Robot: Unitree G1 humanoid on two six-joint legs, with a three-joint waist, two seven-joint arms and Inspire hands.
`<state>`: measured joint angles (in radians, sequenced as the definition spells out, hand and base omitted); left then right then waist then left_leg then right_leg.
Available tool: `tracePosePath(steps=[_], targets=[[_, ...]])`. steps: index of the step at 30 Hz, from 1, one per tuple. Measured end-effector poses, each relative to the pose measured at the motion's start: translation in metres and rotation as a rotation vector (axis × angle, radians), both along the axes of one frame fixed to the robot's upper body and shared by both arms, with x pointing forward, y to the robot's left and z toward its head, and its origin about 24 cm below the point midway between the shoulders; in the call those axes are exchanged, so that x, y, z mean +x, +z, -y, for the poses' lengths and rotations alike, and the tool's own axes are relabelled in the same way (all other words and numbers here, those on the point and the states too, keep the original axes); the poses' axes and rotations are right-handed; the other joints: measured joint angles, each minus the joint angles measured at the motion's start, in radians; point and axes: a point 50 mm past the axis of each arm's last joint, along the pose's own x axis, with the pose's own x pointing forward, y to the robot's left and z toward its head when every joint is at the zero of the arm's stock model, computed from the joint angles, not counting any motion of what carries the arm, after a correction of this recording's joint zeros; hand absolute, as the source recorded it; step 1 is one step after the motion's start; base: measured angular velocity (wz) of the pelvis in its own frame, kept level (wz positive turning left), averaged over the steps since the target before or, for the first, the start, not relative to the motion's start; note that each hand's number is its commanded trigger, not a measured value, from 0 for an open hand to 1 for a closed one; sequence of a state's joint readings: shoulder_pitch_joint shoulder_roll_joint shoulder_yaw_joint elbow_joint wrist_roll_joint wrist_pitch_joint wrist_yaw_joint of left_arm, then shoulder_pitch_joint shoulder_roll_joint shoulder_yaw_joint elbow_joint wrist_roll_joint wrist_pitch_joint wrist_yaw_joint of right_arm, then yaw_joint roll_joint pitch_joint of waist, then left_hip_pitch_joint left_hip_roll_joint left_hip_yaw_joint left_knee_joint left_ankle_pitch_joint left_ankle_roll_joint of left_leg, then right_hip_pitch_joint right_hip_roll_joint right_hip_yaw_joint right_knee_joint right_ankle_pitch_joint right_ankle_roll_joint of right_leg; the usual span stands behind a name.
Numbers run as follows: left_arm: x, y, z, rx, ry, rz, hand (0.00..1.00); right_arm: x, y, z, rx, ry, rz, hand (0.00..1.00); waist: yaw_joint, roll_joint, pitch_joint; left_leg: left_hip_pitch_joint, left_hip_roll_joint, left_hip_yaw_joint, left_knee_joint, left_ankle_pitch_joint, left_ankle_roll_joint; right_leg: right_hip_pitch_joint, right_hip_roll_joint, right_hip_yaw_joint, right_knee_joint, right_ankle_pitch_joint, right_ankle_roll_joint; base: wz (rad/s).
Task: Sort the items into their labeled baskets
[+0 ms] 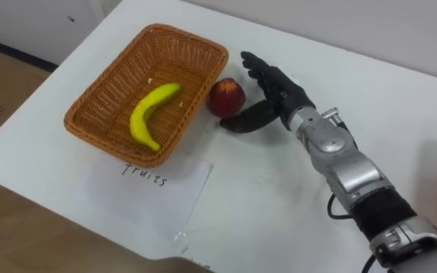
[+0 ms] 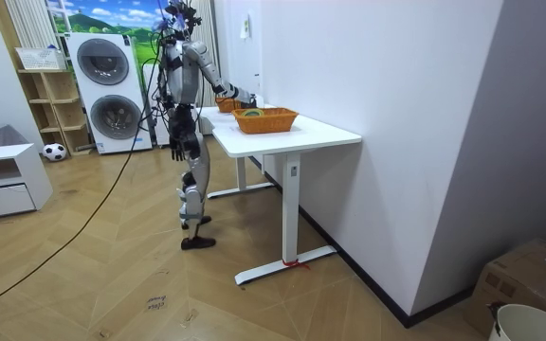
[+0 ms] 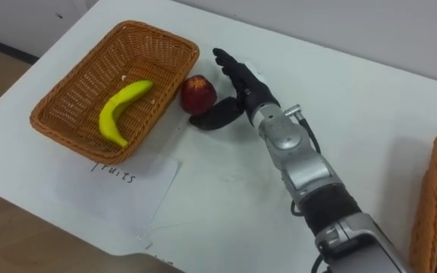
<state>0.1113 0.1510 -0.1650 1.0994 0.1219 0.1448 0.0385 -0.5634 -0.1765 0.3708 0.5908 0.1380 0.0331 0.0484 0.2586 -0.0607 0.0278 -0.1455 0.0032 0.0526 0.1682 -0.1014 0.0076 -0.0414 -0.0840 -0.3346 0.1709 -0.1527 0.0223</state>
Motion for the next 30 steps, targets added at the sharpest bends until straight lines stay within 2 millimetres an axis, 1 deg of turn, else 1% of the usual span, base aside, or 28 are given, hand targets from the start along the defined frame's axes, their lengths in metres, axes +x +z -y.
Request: tracePosePath(steps=[10,19,24,25,26,30], targets=[[-0.0002,-0.0005,0.002,-0.002,-0.02,-0.006,0.0,-0.0014,-0.0015,-0.0062,-0.013,-0.008,0.009,0.0,0.004,0.003,-0.0007,0.001,0.0,-0.001,0.001,0.0,0.0,0.0,0.0,-0.001,0.0,0.0,0.0,0.0],[0.001,-0.0006,0.0039,-0.004,-0.041,-0.006,0.0,-0.0014,-0.0015,-0.0065,-0.029,-0.01,0.016,0.0,0.025,0.003,-0.0009,0.0,0.0,-0.001,0.001,0.0,0.0,-0.001,0.0,-0.001,0.0,0.0,0.0,0.0],[0.003,-0.0004,0.0043,-0.006,-0.046,-0.003,0.0,-0.0018,-0.0017,-0.008,-0.033,-0.005,0.018,0.0,0.025,0.002,-0.0013,-0.001,0.0,-0.001,0.0,0.0,0.0,-0.001,0.0,-0.001,0.0,0.0,0.0,0.0],[0.0033,-0.0004,0.0043,-0.006,-0.046,-0.002,0.0,-0.0019,-0.0018,-0.0083,-0.034,-0.004,0.018,0.42,0.025,0.002,-0.0013,0.0,0.0,-0.001,0.0,0.0,0.0,-0.001,0.0,-0.001,0.0,0.0,0.0,0.0],[0.0033,-0.0004,0.0043,-0.006,-0.046,-0.002,0.0,-0.0021,-0.0021,-0.0087,-0.036,-0.002,0.018,1.0,0.024,0.002,-0.0015,0.0,0.0,-0.001,0.0,0.0,0.0,-0.001,0.0,-0.001,0.0,0.0,0.0,0.0],[0.0033,-0.0004,0.0042,-0.006,-0.046,-0.002,0.0,-0.002,-0.0019,-0.0085,-0.041,-0.007,0.022,1.0,0.024,0.001,-0.002,0.0,-0.001,-0.001,0.001,0.0,0.0,-0.001,0.0,-0.001,0.0,0.0,0.0,0.0]])
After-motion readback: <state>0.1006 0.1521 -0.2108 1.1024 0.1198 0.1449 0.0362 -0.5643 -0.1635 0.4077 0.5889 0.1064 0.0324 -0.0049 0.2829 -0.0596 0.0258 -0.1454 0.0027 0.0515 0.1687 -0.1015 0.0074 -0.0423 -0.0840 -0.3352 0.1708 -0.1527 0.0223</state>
